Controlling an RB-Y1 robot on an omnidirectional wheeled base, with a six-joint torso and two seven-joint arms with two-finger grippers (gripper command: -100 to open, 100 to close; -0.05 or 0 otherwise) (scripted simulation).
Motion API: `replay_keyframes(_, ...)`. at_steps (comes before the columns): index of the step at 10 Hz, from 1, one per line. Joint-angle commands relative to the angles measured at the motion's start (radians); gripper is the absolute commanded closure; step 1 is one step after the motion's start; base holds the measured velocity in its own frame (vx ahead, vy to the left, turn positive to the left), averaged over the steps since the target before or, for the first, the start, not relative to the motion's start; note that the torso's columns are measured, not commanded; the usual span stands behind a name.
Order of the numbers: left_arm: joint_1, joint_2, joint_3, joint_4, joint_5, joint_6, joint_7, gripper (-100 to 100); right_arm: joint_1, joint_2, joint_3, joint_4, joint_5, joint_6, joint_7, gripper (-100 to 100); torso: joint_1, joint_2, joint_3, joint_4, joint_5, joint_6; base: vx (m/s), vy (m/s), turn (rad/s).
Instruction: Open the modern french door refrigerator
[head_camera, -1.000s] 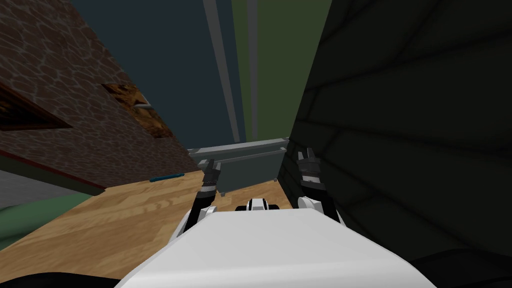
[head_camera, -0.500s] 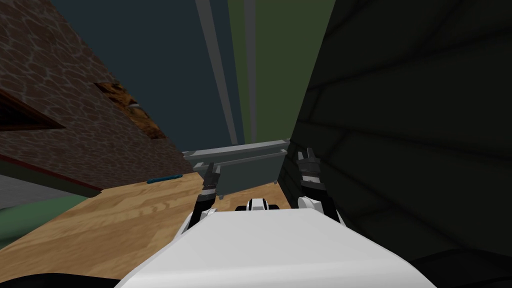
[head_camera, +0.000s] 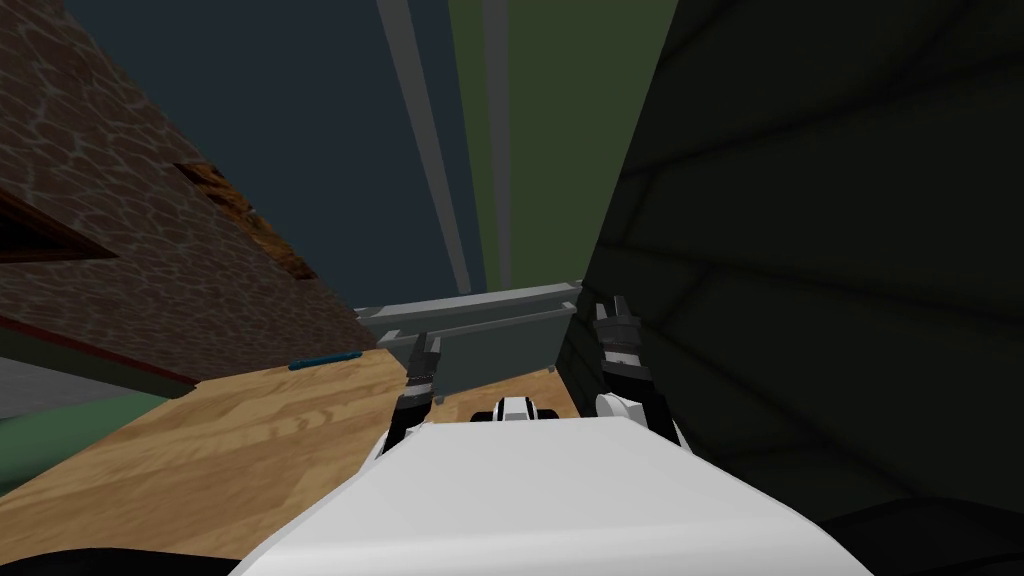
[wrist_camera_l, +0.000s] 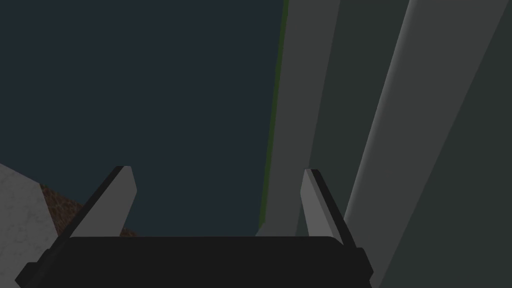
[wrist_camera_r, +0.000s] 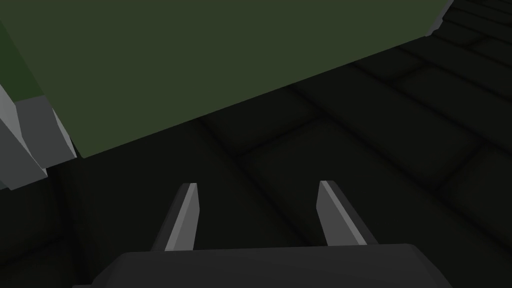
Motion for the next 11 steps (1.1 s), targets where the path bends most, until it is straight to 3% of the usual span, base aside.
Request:
replay_keyframes(1,-0.007,-0.008,0.003,0.06,0.003,-0.044,0.01,-100,0.0,0.0,0.0,0.0,0.0,0.0,0.0,0,0.0,0.0,0.0,0.0,0.0,0.0,0.061,-0.022,0.006)
replay_keyframes(7,-0.032,-0.03,0.014,0.232,0.013,-0.167,0.038,-100,0.0,0.0,0.0,0.0,0.0,0.0,0.0,0,0.001,0.0,0.0,0.0,0.0,0.0,0.066,-0.02,0.009)
replay_keyframes(11,-0.041,-0.038,0.018,0.307,0.017,-0.215,0.049,-100,0.0,0.0,0.0,0.0,0.0,0.0,0.0,0,0.001,-0.002,-0.001,0.0,0.001,0.001,0.055,-0.023,0.011)
